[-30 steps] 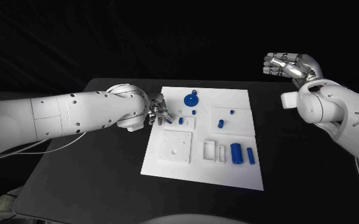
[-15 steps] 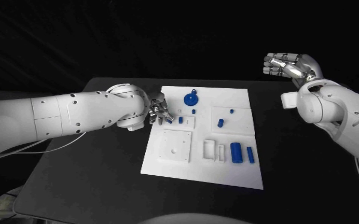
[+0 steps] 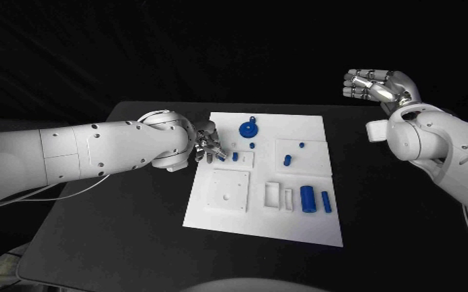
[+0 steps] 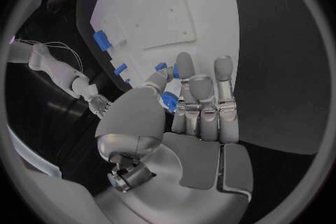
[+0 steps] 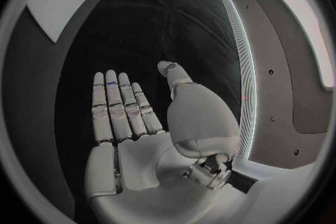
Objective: Assemble the parts on the task board
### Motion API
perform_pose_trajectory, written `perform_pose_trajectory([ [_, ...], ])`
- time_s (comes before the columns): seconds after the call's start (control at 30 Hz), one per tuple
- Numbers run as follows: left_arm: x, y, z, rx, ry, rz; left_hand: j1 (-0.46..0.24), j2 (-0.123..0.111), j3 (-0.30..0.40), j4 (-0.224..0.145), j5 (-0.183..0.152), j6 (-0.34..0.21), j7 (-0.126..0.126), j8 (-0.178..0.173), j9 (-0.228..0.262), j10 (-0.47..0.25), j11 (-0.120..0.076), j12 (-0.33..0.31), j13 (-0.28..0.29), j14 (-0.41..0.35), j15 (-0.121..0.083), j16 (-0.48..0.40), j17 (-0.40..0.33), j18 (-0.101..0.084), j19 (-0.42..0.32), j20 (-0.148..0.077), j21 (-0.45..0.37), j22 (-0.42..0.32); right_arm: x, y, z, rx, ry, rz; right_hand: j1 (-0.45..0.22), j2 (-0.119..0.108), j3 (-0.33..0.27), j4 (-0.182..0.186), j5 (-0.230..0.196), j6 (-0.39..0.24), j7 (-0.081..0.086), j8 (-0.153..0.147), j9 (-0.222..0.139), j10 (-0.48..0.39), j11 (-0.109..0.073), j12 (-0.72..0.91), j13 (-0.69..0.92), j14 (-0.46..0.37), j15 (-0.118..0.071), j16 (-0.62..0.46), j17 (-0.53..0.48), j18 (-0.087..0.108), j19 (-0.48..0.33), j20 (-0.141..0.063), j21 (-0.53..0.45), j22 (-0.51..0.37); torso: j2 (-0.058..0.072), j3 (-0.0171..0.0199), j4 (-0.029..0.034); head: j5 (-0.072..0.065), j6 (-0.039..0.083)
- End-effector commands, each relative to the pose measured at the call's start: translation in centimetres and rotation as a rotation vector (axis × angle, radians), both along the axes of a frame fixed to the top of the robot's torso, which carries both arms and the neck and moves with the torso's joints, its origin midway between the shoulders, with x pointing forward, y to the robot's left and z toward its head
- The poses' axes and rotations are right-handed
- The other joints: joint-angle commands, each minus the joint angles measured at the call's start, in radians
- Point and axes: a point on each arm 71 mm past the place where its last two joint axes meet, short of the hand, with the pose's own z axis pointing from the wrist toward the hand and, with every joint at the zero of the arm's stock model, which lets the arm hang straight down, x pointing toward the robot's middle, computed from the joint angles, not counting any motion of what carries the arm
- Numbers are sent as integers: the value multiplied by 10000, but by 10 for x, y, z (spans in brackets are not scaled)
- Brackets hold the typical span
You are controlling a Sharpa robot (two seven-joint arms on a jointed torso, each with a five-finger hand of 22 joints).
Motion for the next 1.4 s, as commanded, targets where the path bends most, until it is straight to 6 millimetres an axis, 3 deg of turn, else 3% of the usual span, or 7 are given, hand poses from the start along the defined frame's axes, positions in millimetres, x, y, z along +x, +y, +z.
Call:
perform_pose_trajectory([
  [0.03, -1, -2, 1, -3, -276, -131, 144, 24, 774, -730, 49, 471, -388, 33, 10, 462, -64, 60, -3, 55, -18, -62, 9, 6, 92, 0, -35, 158, 0, 1, 0, -29, -39, 167, -6, 59, -25, -56, -13, -72, -22, -39, -9, -63, -5, -42, -15, -63, -19, -26, -11, 128, -58, 18, 20, -10, -1, -4, 1, 1, -2],
  [1.4, -5, -2, 1, 105, -1331, -423, 142, 32, 822, -769, 134, 499, -392, 34, 21, 464, -75, 114, -61, 111, -30, -127, 72, 25, 124, -8, -34, 161, -1, -2, -5, -61, 144, 146, -31, 93, -53, -20, -3, -79, -20, -40, -10, -62, -4, -42, -15, -67, -18, -26, -10, 128, -64, 19, 18, -11, -3, -1, -2, 3, -96],
])
